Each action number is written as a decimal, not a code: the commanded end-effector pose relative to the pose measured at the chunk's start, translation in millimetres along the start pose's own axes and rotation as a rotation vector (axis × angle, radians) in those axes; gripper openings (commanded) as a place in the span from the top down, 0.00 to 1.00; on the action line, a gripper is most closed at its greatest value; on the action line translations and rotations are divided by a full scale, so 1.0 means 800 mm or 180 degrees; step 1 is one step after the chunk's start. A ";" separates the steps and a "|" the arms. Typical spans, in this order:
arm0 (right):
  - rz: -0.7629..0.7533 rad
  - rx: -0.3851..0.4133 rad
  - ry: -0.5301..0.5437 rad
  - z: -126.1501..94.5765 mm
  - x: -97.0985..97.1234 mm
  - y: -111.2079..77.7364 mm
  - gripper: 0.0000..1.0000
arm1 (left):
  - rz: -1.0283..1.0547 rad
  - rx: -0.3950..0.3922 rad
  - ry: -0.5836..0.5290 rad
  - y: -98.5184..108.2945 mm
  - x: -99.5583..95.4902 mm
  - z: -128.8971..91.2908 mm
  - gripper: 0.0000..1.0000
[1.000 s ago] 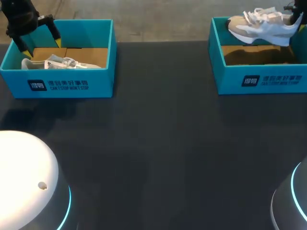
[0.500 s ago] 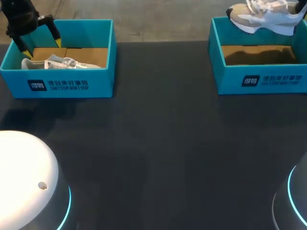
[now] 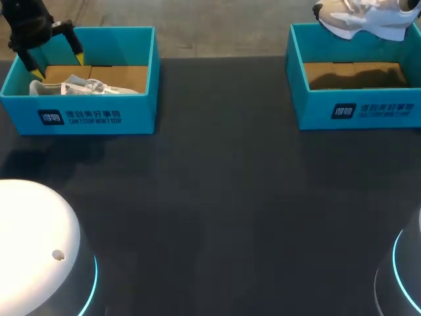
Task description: Take the shoe out of the shoebox, open the shoe tongue, remove and reinsert the insole, then place the shoe into the shoebox
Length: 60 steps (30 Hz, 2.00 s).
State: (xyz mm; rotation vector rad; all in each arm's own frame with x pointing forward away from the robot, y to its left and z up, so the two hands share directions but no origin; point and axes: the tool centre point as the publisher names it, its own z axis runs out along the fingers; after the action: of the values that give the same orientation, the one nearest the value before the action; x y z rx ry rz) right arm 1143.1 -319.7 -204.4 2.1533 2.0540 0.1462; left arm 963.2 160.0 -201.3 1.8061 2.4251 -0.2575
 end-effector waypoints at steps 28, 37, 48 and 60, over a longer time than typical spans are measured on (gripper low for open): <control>0.0087 0.0143 -0.0156 -0.029 0.006 -0.009 1.00 | 0.0004 -0.0001 0.0001 0.000 0.000 0.000 0.00; 0.0064 0.0075 -0.0137 -0.058 0.023 -0.044 1.00 | 0.0004 -0.0001 0.0001 0.000 0.000 0.000 0.00; -0.0088 -0.0016 -0.0218 -0.099 0.056 -0.099 1.00 | 0.0004 -0.0001 0.0001 0.000 0.000 0.000 0.00; -0.0180 -0.0016 -0.0278 -0.126 0.094 -0.148 1.00 | 0.0004 -0.0001 0.0001 0.000 0.000 0.000 0.00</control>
State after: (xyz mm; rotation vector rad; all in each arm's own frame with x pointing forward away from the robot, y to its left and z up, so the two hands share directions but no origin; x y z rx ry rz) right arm 1029.0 -241.3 -133.6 2.0911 2.0894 0.0064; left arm 963.2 160.0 -201.3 1.8061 2.4251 -0.2575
